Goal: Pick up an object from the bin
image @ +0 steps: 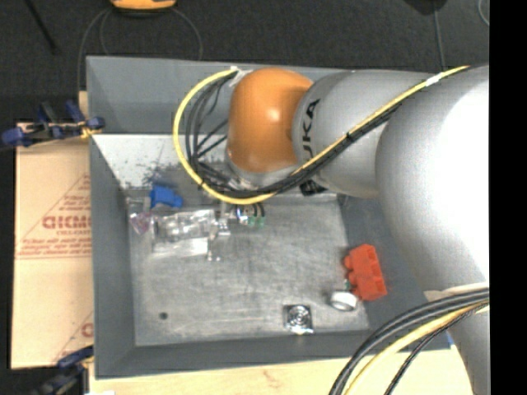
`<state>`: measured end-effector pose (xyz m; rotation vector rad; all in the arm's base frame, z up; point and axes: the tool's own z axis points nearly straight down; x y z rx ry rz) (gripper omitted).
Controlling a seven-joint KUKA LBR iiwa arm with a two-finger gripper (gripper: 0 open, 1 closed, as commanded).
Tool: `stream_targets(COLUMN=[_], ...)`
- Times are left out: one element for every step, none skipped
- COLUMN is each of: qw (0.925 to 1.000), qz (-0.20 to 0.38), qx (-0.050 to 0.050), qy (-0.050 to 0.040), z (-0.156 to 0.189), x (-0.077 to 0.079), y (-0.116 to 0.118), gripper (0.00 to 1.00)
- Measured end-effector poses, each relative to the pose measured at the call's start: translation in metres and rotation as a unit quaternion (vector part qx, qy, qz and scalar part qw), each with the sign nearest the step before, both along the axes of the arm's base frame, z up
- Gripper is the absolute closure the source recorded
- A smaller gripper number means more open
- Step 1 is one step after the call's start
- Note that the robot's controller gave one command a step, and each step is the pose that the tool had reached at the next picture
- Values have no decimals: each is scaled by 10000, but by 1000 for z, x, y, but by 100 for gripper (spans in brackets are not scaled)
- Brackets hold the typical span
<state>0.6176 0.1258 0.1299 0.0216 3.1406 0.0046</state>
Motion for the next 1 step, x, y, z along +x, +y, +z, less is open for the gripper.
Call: stream_targets(qw=[9998], qz=[165], qx=[-11], qy=[-52], z=[-57], x=[7], y=[-8], gripper=[0])
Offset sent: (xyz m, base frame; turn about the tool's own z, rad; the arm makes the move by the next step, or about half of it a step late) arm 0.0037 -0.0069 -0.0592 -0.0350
